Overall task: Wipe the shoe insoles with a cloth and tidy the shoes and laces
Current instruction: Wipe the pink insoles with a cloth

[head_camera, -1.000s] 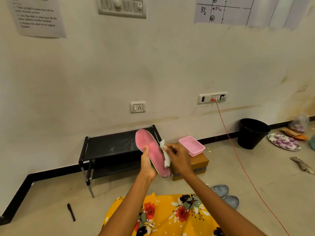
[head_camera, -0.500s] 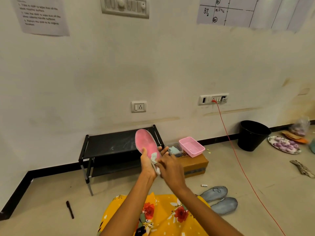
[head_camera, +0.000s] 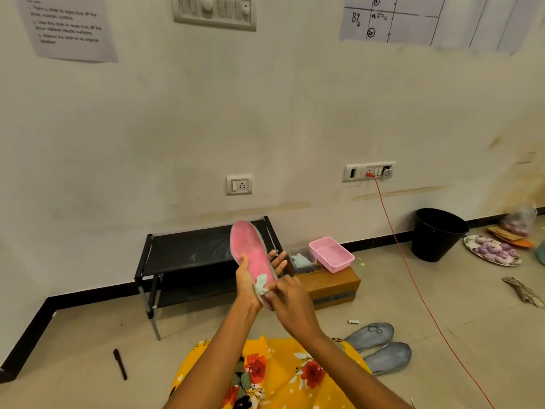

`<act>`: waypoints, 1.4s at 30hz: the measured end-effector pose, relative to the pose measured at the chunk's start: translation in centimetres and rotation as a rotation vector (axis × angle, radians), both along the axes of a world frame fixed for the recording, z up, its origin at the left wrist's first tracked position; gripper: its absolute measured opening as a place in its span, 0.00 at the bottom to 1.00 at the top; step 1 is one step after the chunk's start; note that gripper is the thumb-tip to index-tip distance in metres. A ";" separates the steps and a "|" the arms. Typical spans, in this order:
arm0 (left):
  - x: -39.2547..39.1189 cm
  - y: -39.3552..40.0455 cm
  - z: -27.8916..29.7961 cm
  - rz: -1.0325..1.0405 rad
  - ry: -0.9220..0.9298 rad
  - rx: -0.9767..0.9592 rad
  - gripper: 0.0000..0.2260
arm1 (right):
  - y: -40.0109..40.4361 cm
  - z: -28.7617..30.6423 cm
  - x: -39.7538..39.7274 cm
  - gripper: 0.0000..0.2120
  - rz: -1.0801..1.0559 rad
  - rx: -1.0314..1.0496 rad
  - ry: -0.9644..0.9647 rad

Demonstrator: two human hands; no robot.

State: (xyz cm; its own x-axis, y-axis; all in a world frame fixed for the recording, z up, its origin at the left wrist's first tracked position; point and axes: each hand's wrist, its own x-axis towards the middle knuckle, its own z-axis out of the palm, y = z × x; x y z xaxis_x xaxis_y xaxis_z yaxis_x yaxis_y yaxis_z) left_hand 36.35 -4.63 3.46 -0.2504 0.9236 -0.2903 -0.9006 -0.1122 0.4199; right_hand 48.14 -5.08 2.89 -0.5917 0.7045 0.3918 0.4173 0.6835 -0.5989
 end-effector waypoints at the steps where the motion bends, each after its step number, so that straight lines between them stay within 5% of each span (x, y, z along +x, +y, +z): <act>1: -0.1 -0.2 -0.2 -0.003 -0.006 0.010 0.30 | 0.0 -0.1 0.2 0.07 0.018 0.004 -0.016; 6: 0.4 -0.4 0.0 -0.066 0.029 0.041 0.31 | 2.9 1.6 -0.3 0.05 -0.132 -0.217 0.091; 9: -0.2 0.3 0.3 -0.031 0.008 0.051 0.33 | 1.9 1.4 -1.1 0.05 -0.030 -0.374 0.045; 14: 0.2 0.2 0.3 -0.091 0.113 0.028 0.32 | 2.2 0.7 -1.9 0.09 -0.157 -0.320 0.158; 17: 1.0 -0.5 0.0 -0.078 0.112 -0.004 0.27 | 2.7 0.3 -2.0 0.12 -0.268 -0.189 0.059; 23: -0.1 -0.8 0.4 0.065 -0.024 -0.015 0.25 | -0.6 0.0 -1.0 0.21 -0.037 -0.059 0.051; 29: 1.4 -0.7 1.5 0.022 -0.018 0.025 0.25 | 2.8 0.7 -1.2 0.06 -0.210 -0.104 0.186; 32: 0.7 -0.6 1.2 0.074 -0.016 0.011 0.25 | -0.1 -0.3 -1.2 0.03 -0.096 -0.108 0.172; 35: -0.3 -1.2 0.3 0.091 -0.006 0.014 0.24 | -0.7 -0.3 -0.6 0.04 0.039 -0.116 0.131; 42: -0.2 -1.1 1.0 0.050 0.057 -0.028 0.25 | 1.5 1.9 -2.2 0.08 -0.075 -0.144 0.127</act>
State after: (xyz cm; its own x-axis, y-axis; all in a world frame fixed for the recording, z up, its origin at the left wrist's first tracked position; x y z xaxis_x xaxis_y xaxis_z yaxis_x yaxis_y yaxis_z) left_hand 36.19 -5.78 4.49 -0.3132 0.9013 -0.2994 -0.8688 -0.1446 0.4736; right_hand 45.98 -3.59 4.80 -0.4879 0.7987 0.3522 0.3789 0.5572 -0.7389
